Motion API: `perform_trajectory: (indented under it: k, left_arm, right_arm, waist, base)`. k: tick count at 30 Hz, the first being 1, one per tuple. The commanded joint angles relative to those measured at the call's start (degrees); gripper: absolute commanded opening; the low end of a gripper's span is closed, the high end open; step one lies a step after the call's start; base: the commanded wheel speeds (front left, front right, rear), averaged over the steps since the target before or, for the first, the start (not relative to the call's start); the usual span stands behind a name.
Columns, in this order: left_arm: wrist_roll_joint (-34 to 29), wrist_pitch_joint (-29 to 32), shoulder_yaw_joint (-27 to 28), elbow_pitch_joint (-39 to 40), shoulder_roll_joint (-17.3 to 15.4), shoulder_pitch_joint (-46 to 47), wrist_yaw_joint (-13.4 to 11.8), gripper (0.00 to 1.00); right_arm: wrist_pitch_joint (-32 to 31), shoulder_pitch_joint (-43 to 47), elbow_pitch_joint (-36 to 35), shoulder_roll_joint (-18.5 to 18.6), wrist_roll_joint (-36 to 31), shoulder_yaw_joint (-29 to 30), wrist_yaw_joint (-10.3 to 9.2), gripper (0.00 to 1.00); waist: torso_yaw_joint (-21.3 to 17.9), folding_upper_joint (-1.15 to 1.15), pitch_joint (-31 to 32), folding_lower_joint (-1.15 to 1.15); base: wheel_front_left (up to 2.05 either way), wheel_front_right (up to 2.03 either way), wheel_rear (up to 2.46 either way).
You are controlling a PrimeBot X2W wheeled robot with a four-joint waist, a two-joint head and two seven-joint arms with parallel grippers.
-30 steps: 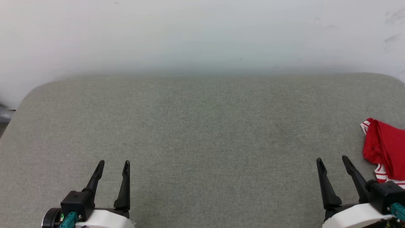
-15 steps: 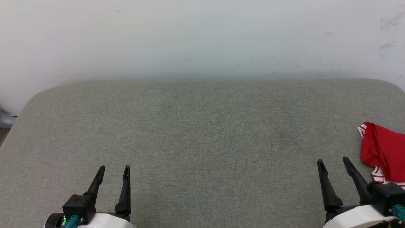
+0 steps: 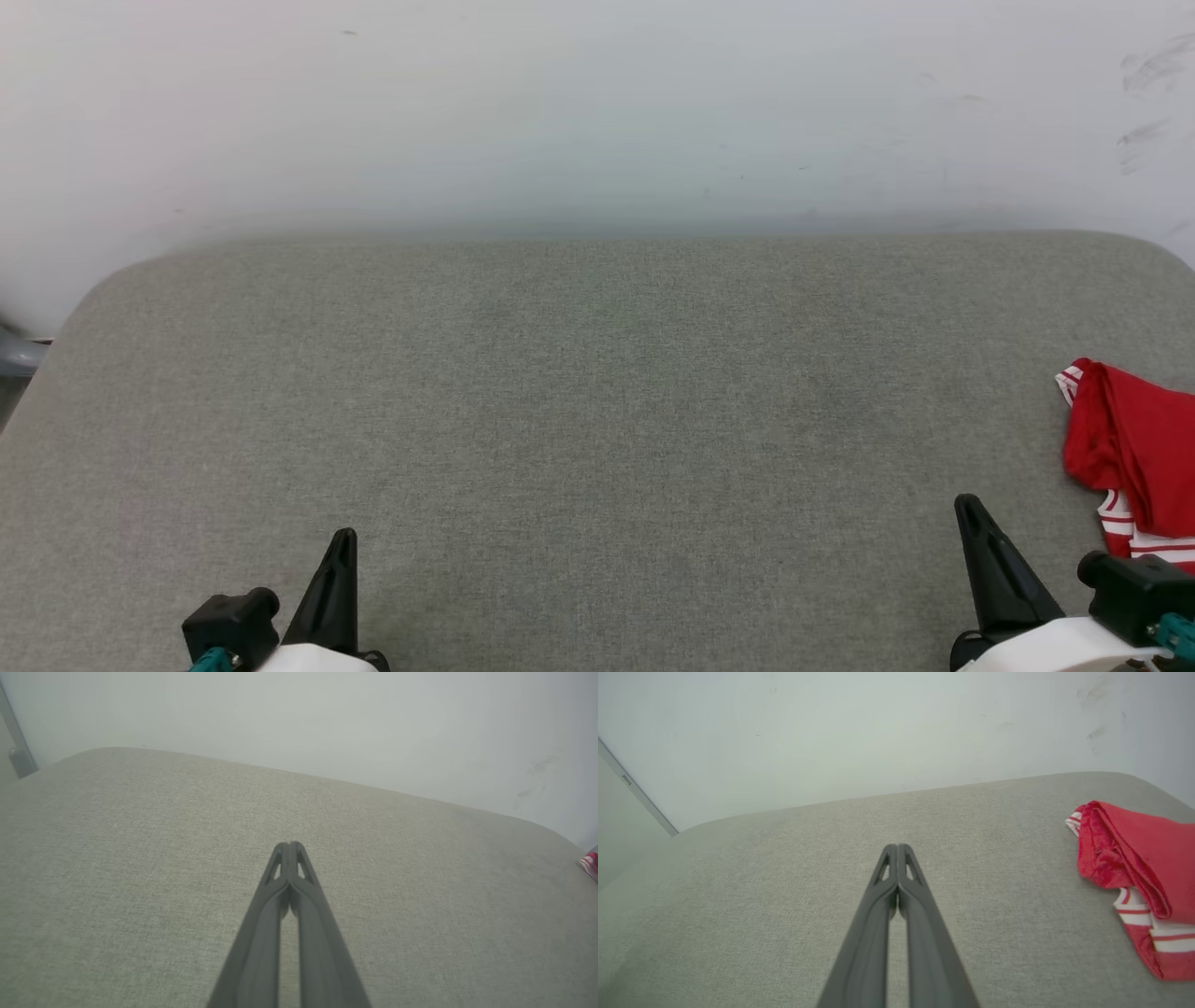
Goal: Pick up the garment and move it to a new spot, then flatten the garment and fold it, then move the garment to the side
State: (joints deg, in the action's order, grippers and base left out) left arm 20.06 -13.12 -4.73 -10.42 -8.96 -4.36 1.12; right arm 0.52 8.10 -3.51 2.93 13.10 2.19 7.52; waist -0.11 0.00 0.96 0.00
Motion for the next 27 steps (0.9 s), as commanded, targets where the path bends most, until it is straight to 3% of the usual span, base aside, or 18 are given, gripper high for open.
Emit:
perform_trajectory:
  k: [1,27]
  left_arm:
    - [3.06,0.71,0.85,0.68,-0.08,1.68,0.54,0.00]
    - [26.71,7.11,4.40,-0.64,1.99,4.83,2.57,0.00]
  right_arm:
    - [-0.09,-1.58,-0.16,0.47,3.80,-0.10,0.00,0.00]
    - [-1.11,-6.12,5.84,1.61,30.99,-0.27,-0.01,0.00]
  waist:
    - [0.00,0.00,-0.03,0.00]
    - [0.02,0.00,-0.28,0.00]
  base:
    - [0.00,0.00,0.00]
    - [0.00,0.00,0.00]
